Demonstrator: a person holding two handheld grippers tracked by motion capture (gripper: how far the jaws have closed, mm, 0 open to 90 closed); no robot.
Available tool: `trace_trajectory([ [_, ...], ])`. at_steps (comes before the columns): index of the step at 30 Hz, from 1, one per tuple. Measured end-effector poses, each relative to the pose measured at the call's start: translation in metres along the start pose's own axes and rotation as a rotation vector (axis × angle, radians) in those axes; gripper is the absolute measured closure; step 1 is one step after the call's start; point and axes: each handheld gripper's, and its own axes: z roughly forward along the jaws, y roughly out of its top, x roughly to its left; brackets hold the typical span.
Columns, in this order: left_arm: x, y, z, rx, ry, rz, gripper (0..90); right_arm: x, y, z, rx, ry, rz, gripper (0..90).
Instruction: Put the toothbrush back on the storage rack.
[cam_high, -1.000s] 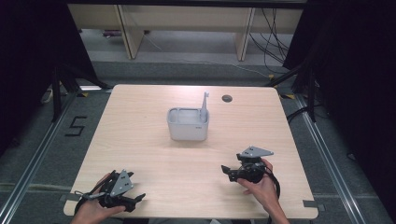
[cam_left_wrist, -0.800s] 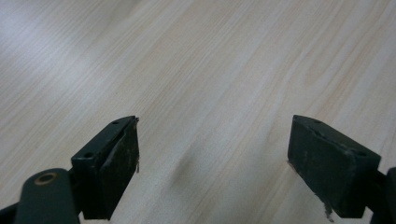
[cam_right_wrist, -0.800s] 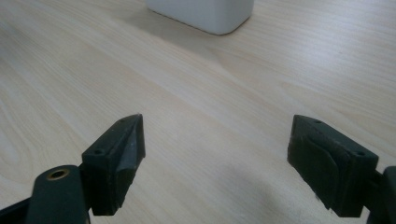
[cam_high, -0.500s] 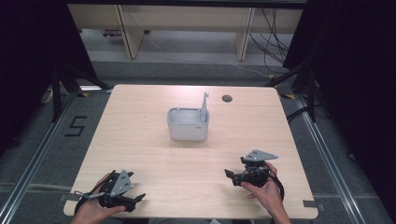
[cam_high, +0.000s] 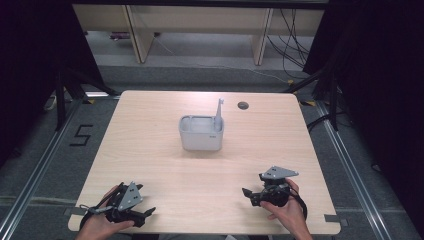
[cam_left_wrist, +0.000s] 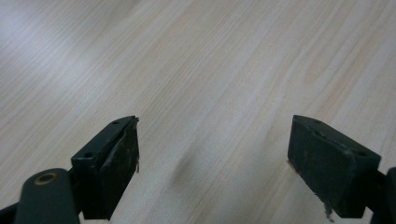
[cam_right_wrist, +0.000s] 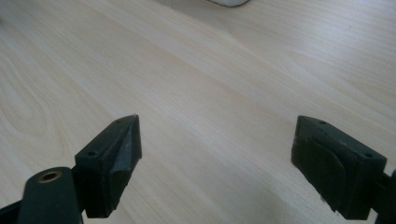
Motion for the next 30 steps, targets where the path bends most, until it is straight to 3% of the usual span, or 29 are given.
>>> trace_trajectory([
  [1,0.0,0.0,0.0,0.001,0.0,0.002,16.3,0.002,-0.001,-0.001,0.009,0.002,0.025,17.0],
  [2,0.0,0.0,0.0,0.002,-0.001,0.002,16.3,0.0,-0.002,0.0,0.007,0.006,-0.008,17.0],
  [4,0.0,0.0,0.0,0.002,-0.002,0.001,16.3,0.001,-0.004,-0.001,0.013,0.005,-0.006,17.0],
  [5,0.0,0.0,0.0,0.002,-0.001,0.001,16.3,0.001,-0.004,-0.001,0.018,-0.002,-0.029,17.1],
  [7,0.0,0.0,0.0,0.002,-0.003,-0.001,16.3,0.005,-0.005,-0.002,0.032,0.008,0.001,17.1],
  [8,0.0,0.0,0.0,0.003,-0.004,0.0,16.3,0.003,-0.006,-0.001,0.026,0.01,-0.035,17.1],
  [10,-0.001,0.0,0.0,0.005,-0.005,-0.001,16.3,0.006,-0.007,-0.002,0.04,0.004,-0.015,17.2],
  [12,0.0,0.0,0.0,0.005,-0.002,0.001,16.3,0.005,-0.008,-0.002,0.039,0.006,-0.034,17.3],
  [13,-0.001,0.0,0.0,0.006,-0.003,0.002,16.3,0.007,-0.009,-0.003,0.044,-0.002,-0.014,17.3],
  [15,-0.001,0.0,0.0,0.005,-0.004,-0.001,16.3,0.004,-0.011,-0.003,0.042,-0.004,-0.055,17.3],
  [17,0.0,0.0,0.0,0.005,-0.002,0.0,16.3,0.006,-0.012,-0.005,0.067,0.002,-0.017,17.2],
  [18,0.0,0.0,0.0,0.005,-0.003,0.002,16.3,0.005,-0.013,-0.005,0.058,-0.005,-0.043,17.1],
  [19,-0.002,0.0,0.001,-0.001,-0.004,-0.009,16.3,0.007,-0.014,-0.006,0.07,-0.009,-0.01,17.0],
  [22,0.0,0.0,0.0,0.007,-0.001,0.001,16.3,0.007,-0.016,-0.007,0.073,-0.004,-0.034,17.0],
  [23,0.0,0.0,0.001,0.006,-0.001,0.002,16.3,0.009,-0.017,-0.008,0.086,-0.006,-0.019,17.0],
  [24,-0.001,0.0,0.001,0.006,-0.004,-0.004,16.3,0.008,-0.018,-0.007,0.079,-0.01,-0.047,17.0],
  [27,-0.001,0.0,0.001,0.005,-0.004,0.0,16.3,0.012,-0.02,-0.008,0.102,-0.011,-0.019,17.0],
  [28,0.0,0.0,0.001,0.007,-0.002,0.003,16.3,0.009,-0.02,-0.008,0.102,-0.009,-0.064,17.0],
  [29,-0.001,0.0,0.001,-0.002,-0.004,-0.004,16.3,0.011,-0.021,-0.009,0.123,-0.014,-0.041,17.0],
  [30,-0.002,0.0,0.002,-0.003,-0.007,-0.004,16.3,0.011,-0.022,-0.009,0.111,-0.018,-0.054,17.0],
])
